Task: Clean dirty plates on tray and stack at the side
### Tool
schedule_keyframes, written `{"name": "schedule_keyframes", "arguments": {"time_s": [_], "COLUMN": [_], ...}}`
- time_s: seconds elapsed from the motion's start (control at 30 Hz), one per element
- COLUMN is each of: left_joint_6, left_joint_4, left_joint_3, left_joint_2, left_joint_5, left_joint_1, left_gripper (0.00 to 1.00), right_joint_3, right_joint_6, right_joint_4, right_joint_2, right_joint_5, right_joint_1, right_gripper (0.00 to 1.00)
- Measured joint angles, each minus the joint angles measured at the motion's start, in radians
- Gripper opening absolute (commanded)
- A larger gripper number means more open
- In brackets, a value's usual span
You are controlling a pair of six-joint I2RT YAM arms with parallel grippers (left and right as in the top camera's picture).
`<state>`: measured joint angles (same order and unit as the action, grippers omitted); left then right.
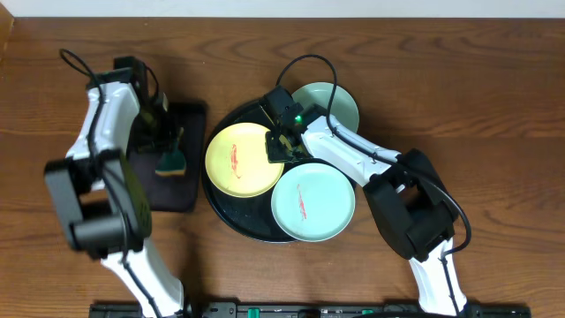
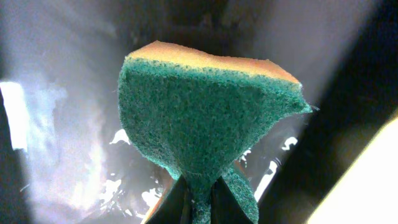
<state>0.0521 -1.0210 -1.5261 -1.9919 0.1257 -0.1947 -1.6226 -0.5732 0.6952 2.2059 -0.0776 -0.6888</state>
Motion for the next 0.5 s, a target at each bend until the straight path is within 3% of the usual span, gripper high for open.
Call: {"name": "schedule_keyframes", "arguments": {"time_s": [0.23,0.5], "left_joint_6": [0.0,-0.073], "left_joint_4": [-0.05,-0.026], "left_joint_3": [-0.016,0.032], "left_joint_2": [0.261,0.267], "left_joint_5": [0.039,0.084], "left_joint_1": [0.011,0.142], "left_gripper": [0.07,0.07], "right_joint_3": [0.0,-0.003], "right_joint_6": [0.0,0.0], "right_joint_4": [0.001,0.009], "right_joint_2": [0.0,0.0], "right_joint_5": [0.0,0.0], "right_joint_1": [0.0,0.0], "right_gripper": [0.01,0.01]}}
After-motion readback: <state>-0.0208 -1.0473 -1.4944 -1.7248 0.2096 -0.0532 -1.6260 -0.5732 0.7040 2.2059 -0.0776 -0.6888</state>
